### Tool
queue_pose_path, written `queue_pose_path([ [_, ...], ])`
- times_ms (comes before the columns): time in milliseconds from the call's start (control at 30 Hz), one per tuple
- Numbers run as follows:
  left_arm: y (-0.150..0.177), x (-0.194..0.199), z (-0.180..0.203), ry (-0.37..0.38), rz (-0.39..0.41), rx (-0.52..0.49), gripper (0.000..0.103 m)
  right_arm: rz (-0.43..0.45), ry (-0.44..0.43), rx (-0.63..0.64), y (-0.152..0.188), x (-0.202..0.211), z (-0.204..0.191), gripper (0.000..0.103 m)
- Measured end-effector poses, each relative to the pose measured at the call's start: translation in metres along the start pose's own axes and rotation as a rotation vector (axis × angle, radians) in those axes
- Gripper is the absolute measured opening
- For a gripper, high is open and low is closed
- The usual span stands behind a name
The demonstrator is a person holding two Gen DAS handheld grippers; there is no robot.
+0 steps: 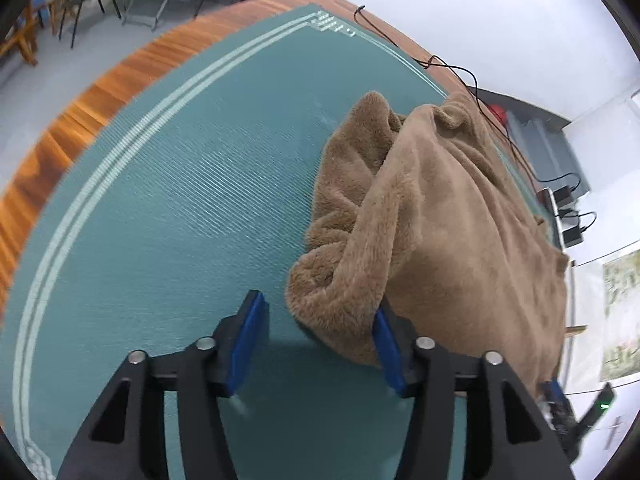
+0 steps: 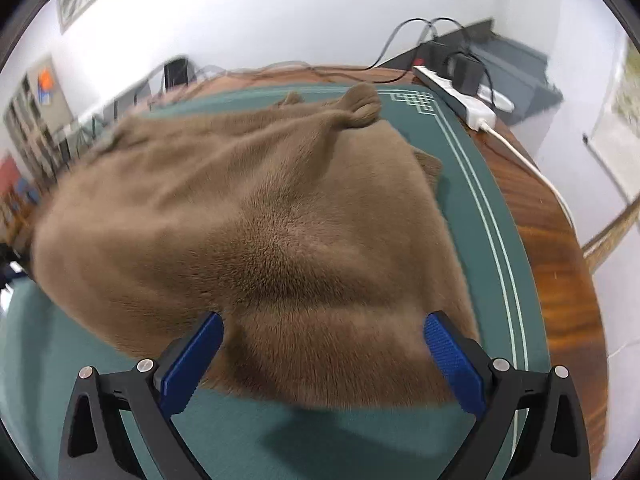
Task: Fold clothes
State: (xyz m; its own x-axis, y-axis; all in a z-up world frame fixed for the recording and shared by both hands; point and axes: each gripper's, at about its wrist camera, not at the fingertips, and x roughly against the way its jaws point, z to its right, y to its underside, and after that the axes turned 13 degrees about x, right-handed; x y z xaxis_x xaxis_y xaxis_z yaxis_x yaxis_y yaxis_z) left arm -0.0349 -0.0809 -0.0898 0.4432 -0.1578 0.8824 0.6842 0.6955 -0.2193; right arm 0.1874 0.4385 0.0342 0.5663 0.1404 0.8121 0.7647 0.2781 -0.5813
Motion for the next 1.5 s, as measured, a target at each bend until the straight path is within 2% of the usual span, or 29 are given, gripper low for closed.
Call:
queue_pose_path([
  [200, 0.005, 0.028, 0.011, -0.015, 0.075, -0.026, 0.076, 0.01, -0.127, -0.282, 0.036, 0.026, 0.037, 0.102],
  [300, 0.007, 0.032, 0.026, -0.009, 0.09, -0.06, 0.078, 0.0, -0.155, -0.357, 0.05, 0.027, 0.046, 0.102],
  [467, 0.019, 0.03, 0.055, -0.004, 0.085, -0.153, 0.078, 0.018, -0.192, -0.419, 0.053, 0.021, 0.051, 0.102],
  [667, 0.024, 0.011, 0.088, -0.016, 0.087, -0.214, 0.079, 0.065, -0.307, -0.446, 0.043, -0.005, 0.045, 0.102],
  [867, 0.025, 0.003, 0.103, -0.012, 0.069, -0.239, 0.079, 0.124, -0.321, -0.497, 0.025, -0.019, 0.044, 0.102],
  [1000, 0.032, 0.0, 0.117, -0.013, 0.061, -0.275, 0.079, 0.156, -0.292, -0.553, 0.022, -0.022, 0.044, 0.101],
  [1033, 0.033, -0.002, 0.121, -0.014, 0.059, -0.286, 0.079, 0.159, -0.279, -0.561, 0.022, -0.021, 0.044, 0.1],
  [1067, 0.033, -0.004, 0.124, -0.015, 0.055, -0.293, 0.079, 0.161, -0.266, -0.569, 0.023, -0.021, 0.044, 0.094],
  [1133, 0.034, -0.008, 0.13, -0.019, 0.048, -0.303, 0.079, 0.163, -0.24, -0.601, 0.028, -0.019, 0.045, 0.077],
  [1167, 0.034, -0.01, 0.132, -0.022, 0.046, -0.304, 0.079, 0.165, -0.235, -0.625, 0.033, -0.018, 0.047, 0.062],
  [1200, 0.035, -0.011, 0.134, -0.026, 0.044, -0.303, 0.079, 0.168, -0.242, -0.654, 0.038, -0.018, 0.051, 0.053],
  [1233, 0.035, -0.013, 0.136, -0.03, 0.043, -0.303, 0.079, 0.173, -0.252, -0.676, 0.043, -0.018, 0.054, 0.051],
  [1300, 0.039, -0.016, 0.142, -0.029, 0.036, -0.309, 0.079, 0.185, -0.272, -0.687, 0.048, -0.018, 0.058, 0.05],
  [1367, 0.043, -0.015, 0.149, -0.002, 0.027, -0.323, 0.079, 0.183, -0.256, -0.671, 0.045, -0.018, 0.055, 0.051],
  [1433, 0.048, -0.011, 0.159, 0.025, 0.023, -0.345, 0.079, 0.191, -0.252, -0.654, 0.042, -0.019, 0.052, 0.056],
  [1500, 0.053, -0.008, 0.17, 0.045, 0.023, -0.377, 0.079, 0.203, -0.275, -0.653, 0.037, -0.02, 0.052, 0.068],
])
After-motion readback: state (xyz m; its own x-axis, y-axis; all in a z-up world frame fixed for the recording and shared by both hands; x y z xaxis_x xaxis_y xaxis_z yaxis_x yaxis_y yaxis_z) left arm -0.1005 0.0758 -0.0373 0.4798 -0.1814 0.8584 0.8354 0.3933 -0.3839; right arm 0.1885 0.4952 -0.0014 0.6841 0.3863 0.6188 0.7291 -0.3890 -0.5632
